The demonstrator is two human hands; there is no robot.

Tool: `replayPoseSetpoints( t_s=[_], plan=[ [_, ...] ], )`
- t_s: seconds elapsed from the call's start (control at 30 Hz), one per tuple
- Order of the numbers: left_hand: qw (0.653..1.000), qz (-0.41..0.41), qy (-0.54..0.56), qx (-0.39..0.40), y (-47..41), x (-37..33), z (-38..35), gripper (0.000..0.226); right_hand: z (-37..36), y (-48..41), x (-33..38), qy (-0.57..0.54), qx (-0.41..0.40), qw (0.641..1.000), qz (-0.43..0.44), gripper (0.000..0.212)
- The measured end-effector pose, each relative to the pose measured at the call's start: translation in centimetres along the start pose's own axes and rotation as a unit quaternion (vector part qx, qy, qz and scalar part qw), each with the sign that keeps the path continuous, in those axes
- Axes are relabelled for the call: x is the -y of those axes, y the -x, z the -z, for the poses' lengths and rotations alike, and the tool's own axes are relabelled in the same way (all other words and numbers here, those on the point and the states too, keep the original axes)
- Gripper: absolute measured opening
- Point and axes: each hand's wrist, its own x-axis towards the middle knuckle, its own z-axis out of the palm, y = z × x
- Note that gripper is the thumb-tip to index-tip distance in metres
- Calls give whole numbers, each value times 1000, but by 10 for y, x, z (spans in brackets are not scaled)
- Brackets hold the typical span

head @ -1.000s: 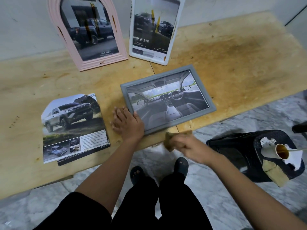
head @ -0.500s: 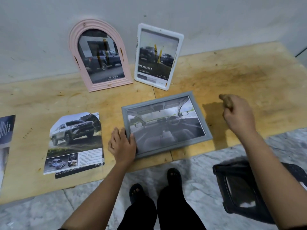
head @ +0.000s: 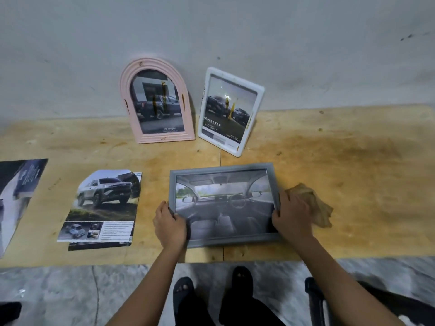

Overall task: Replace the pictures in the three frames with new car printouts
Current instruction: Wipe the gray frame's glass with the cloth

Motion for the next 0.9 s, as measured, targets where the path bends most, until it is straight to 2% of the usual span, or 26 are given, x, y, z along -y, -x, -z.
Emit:
replayPoseSetpoints(
  t_s=[0.1, 0.2, 0.27, 0.33, 0.43, 0.5, 0.57, 0.67, 0.77, 0.9],
  plan=[
    [998, 48, 35, -12, 3, -13, -5, 44, 9, -17, 11, 31, 52, 996, -59, 45],
    [991, 109, 81, -16, 1, -16, -9, 32, 14, -39, 9, -39, 102, 987, -114, 46],
    [980, 153, 129, -8, -2, -16, -6, 27, 16, -47, 6, -73, 128, 981, -126, 47],
    [964, 166, 208, 16, -1, -17, 0, 29, 20, -44, 2, -72, 111, 984, -116, 45],
    [940, 122, 317, 7, 4, -20, 19, 26, 30, -29, 2, -108, -8, 991, -72, 32],
    [932, 79, 352, -25, 6, -24, 35, 29, 35, -19, 7, -181, -84, 980, -24, 31],
    [919, 45, 387, -64, 5, -28, 47, 40, 39, -13, 15, -254, -125, 959, 30, 33],
    [896, -7, 430, -111, -2, -34, 70, 36, 48, -11, 33, -338, -136, 924, 115, 32],
    [877, -35, 459, -139, -20, -30, 96, 31, 59, -18, 57, -345, -134, 905, 210, 27],
    [865, -43, 474, -159, -58, -13, 138, 28, 72, -35, 119, -369, -43, 910, 187, 25]
  ],
)
